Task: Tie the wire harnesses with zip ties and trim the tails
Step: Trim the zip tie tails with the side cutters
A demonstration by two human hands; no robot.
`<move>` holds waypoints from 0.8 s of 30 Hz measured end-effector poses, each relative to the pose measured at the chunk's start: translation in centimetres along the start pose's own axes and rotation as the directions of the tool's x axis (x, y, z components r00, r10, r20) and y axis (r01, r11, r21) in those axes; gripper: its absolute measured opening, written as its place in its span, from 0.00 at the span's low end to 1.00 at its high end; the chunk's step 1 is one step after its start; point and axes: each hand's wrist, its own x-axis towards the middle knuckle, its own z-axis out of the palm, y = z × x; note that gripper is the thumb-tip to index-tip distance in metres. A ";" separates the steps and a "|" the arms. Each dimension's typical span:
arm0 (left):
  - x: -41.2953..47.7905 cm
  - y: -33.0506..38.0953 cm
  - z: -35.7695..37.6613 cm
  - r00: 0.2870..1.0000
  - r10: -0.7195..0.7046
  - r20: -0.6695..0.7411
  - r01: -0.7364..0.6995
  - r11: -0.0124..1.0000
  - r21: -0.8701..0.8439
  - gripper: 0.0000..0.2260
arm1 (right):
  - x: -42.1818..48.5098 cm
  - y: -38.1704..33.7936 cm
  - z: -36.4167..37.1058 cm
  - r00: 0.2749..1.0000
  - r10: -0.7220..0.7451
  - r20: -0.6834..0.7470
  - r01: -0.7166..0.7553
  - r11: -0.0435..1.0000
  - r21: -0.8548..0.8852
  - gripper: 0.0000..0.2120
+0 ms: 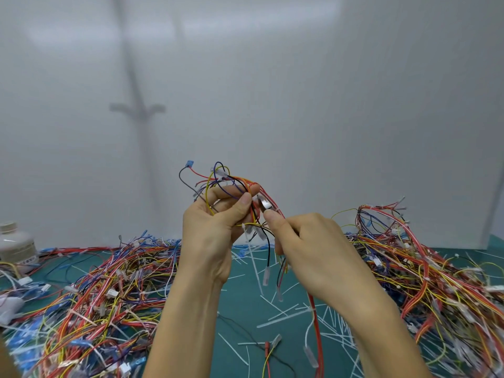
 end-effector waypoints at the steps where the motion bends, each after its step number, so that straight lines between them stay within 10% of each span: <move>1: 0.1 0.1 -0.2 1.000 0.000 0.005 0.000 1.000 0.001 0.09 | 0.0 0.0 -0.2 1.000 0.001 0.013 0.000 1.000 -0.011 0.34; 9: 0.4 0.8 -2.0 0.997 0.021 0.070 -0.026 0.997 0.067 0.05 | -1.0 0.3 -2.3 0.967 -0.047 0.250 0.087 0.985 -0.152 0.36; 24: 0.1 0.5 -1.3 0.987 0.064 0.145 -0.091 0.979 0.184 0.05 | -1.9 -0.9 -1.5 0.983 -0.106 0.147 0.164 0.864 -0.476 0.30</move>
